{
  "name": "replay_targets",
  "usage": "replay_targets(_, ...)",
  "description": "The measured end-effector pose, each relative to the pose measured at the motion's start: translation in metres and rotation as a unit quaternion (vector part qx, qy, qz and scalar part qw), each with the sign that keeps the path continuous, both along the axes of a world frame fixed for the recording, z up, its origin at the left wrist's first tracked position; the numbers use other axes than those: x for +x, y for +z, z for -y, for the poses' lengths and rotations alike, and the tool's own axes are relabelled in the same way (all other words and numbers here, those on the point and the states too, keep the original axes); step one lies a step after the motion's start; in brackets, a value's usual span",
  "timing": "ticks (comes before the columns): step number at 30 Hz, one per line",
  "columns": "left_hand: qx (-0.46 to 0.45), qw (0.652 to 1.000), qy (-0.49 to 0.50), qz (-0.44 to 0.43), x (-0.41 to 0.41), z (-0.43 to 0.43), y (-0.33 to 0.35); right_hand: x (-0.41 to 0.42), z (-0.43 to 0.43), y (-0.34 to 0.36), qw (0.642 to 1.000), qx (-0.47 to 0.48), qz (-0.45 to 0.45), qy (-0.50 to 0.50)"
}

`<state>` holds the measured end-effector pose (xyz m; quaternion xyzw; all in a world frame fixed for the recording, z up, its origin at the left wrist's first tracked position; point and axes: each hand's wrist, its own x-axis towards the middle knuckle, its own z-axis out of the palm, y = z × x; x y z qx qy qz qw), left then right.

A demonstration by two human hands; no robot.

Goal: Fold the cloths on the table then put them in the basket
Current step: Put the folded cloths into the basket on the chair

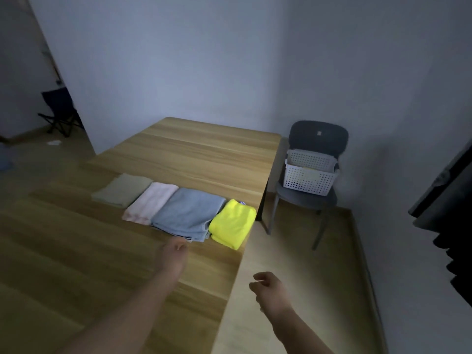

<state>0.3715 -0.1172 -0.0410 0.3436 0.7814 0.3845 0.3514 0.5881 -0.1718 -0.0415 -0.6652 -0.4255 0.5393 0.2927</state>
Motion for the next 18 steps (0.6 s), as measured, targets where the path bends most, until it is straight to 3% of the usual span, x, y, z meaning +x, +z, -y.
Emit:
replay_targets(3,-0.044,0.950,0.114,0.288,-0.037,-0.023,-0.002,-0.033,-0.028,-0.004,0.999,0.005,-0.019,-0.030)
replay_targets(6,-0.043,0.895,0.153,0.418,-0.072,-0.043,-0.009,-0.077,-0.060,-0.016,0.991,-0.033,-0.075,-0.109)
replay_targets(9,-0.044,0.870,0.149,0.468,-0.087,-0.065,-0.014,-0.109,-0.080,-0.029,0.975,-0.069,-0.115,-0.178)
replay_targets(12,-0.071,0.867,0.120,0.479,-0.099,-0.096,-0.017,-0.139,-0.102,-0.043,0.962,-0.083,-0.127,-0.229)
replay_targets(18,-0.139,0.885,0.105,0.432,-0.100,-0.134,-0.019,-0.152,-0.115,-0.048,0.943,-0.096,-0.123,-0.293)
